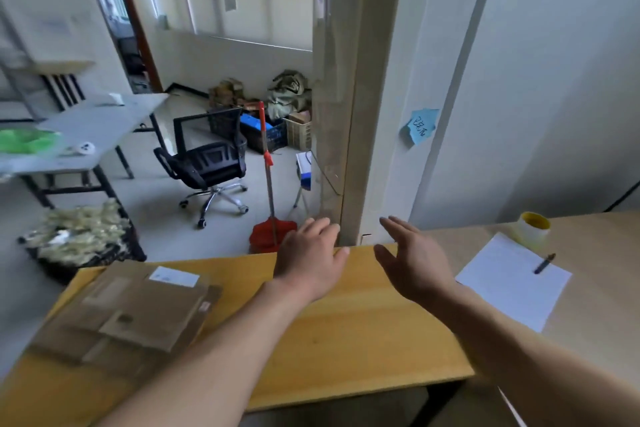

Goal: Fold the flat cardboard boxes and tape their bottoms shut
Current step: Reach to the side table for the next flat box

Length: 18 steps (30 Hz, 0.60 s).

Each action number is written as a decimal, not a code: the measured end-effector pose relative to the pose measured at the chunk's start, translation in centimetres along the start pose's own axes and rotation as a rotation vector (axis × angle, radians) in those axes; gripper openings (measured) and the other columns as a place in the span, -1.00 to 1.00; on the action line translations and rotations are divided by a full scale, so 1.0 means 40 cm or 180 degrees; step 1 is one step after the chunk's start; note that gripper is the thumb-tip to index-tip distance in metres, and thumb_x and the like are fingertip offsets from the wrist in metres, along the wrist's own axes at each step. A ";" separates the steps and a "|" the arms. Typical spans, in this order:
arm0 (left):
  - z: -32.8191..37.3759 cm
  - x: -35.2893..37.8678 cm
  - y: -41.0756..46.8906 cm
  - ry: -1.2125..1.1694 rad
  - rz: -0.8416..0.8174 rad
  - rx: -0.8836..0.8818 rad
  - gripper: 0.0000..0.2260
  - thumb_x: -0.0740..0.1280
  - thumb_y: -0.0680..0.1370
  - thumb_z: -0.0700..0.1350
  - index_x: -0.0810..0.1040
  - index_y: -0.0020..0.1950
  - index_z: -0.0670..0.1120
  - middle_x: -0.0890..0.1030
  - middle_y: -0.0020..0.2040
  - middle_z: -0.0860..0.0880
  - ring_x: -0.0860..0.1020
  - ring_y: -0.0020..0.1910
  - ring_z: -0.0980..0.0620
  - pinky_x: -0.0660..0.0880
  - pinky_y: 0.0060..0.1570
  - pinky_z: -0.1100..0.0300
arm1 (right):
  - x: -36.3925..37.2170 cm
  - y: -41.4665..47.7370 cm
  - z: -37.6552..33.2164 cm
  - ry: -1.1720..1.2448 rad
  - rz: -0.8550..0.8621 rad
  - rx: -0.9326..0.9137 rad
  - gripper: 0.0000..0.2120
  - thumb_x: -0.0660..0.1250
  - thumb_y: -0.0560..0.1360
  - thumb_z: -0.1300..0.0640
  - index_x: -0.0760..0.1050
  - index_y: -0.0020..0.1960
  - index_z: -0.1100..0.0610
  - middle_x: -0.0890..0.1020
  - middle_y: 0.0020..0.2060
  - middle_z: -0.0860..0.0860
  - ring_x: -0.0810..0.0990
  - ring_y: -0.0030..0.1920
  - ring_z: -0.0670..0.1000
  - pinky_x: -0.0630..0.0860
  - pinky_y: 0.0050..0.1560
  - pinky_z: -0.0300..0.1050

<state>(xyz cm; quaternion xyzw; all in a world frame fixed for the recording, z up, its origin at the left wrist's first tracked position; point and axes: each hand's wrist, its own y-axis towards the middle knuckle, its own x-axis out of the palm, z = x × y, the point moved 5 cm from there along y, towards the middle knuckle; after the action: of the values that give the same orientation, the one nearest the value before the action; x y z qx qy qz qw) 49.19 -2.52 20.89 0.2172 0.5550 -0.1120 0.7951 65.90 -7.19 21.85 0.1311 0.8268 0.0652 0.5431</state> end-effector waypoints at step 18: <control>-0.585 -0.098 -0.329 0.0523 -0.0335 -0.1457 -0.53 0.13 0.59 0.26 0.45 0.37 0.02 0.46 0.40 0.05 0.33 0.42 0.00 0.31 0.35 -0.02 | 0.400 0.018 -0.531 -0.0606 -0.1470 -0.0953 -0.42 0.26 0.52 -0.28 0.34 0.46 -0.06 0.63 0.21 0.04 0.58 0.21 0.12 0.54 0.06 -0.05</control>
<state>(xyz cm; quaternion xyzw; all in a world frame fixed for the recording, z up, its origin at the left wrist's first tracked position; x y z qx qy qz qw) 22.73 -3.37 14.84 0.0107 0.6392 -0.0066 0.7689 40.57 -1.16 16.46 -0.1367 0.7612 0.0486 0.6320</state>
